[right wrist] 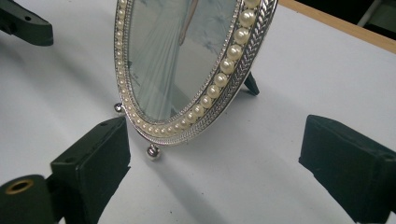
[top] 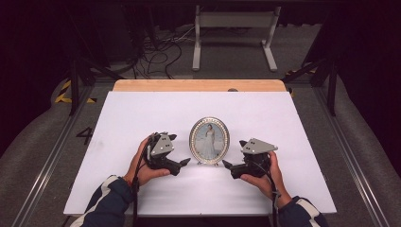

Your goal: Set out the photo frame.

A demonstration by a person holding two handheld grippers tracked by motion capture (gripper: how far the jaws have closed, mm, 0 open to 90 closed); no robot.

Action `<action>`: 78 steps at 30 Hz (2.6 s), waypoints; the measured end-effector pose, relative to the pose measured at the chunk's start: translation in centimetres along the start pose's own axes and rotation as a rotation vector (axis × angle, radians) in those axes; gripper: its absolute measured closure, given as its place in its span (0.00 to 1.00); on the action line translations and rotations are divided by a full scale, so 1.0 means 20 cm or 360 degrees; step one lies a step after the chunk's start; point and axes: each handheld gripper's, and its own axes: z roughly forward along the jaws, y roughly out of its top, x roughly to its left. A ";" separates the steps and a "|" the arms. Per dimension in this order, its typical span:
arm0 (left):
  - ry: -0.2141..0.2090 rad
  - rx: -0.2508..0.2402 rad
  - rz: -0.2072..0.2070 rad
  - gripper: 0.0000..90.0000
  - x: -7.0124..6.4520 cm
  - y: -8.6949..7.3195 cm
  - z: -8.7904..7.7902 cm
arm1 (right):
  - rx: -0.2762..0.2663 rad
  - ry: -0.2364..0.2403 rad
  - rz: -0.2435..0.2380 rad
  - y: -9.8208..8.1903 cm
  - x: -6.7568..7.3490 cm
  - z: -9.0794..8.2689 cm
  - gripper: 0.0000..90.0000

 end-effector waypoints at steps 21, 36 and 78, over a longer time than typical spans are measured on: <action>0.0055 -0.0024 0.0013 0.08 0.02 -0.06 -0.07 | 0.0062 -0.0148 -0.0075 -0.05 -0.05 -0.06 0.12; 0.0115 0.0044 0.0005 0.08 0.03 -0.16 -0.16 | 0.0112 -0.0214 -0.0085 -0.14 -0.10 -0.15 0.12; 0.0322 0.0085 -0.0136 0.09 0.08 -0.46 -0.48 | 0.0076 -0.0339 0.0020 -0.35 -0.21 -0.36 0.12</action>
